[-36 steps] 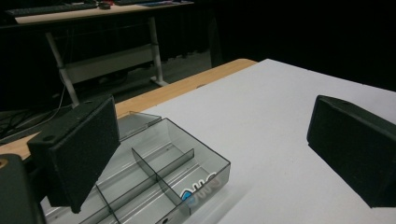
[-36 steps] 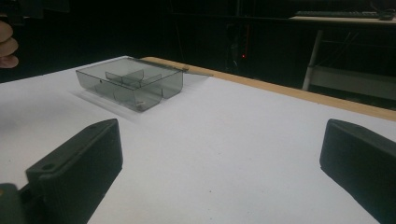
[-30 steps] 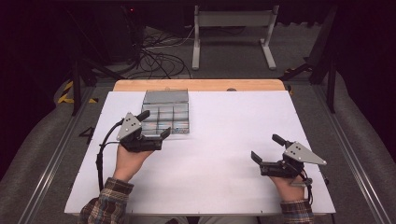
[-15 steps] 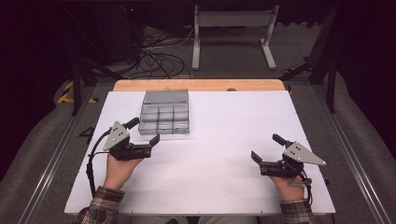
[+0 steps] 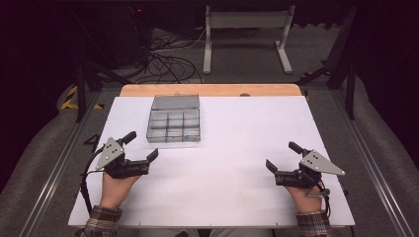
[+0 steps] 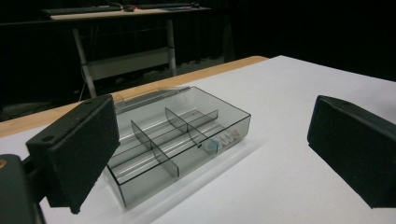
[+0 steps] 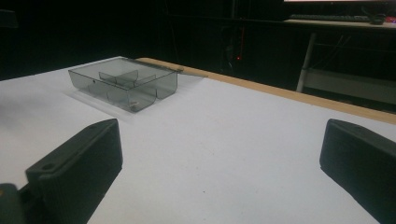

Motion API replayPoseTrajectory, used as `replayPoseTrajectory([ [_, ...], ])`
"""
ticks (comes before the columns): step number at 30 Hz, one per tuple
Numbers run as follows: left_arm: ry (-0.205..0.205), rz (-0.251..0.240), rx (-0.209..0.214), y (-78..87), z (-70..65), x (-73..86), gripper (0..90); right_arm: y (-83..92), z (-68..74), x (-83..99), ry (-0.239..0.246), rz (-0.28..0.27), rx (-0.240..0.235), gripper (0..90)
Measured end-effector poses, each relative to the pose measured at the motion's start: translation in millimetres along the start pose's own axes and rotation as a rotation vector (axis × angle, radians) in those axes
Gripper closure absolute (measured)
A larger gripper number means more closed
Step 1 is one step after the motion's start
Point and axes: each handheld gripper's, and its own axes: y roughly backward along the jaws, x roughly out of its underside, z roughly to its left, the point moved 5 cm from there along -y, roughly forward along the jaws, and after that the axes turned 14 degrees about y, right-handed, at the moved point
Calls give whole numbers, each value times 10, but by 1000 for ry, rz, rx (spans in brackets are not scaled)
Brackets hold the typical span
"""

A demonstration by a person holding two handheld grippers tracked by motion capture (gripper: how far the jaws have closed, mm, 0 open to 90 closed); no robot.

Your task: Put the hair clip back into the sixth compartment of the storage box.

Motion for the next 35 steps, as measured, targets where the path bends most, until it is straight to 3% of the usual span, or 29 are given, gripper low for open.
replayPoseTrajectory([
  [9,-24,14,-17,82,53,110,23,8,-5,0,-3,-3,1,0],
  [29,30,-3,-20,219,152,234,19,-3,-12,16,-3,9,5,0],
  [35,25,-2,-14,216,137,235,19,-12,-2,17,9,14,3,0],
])
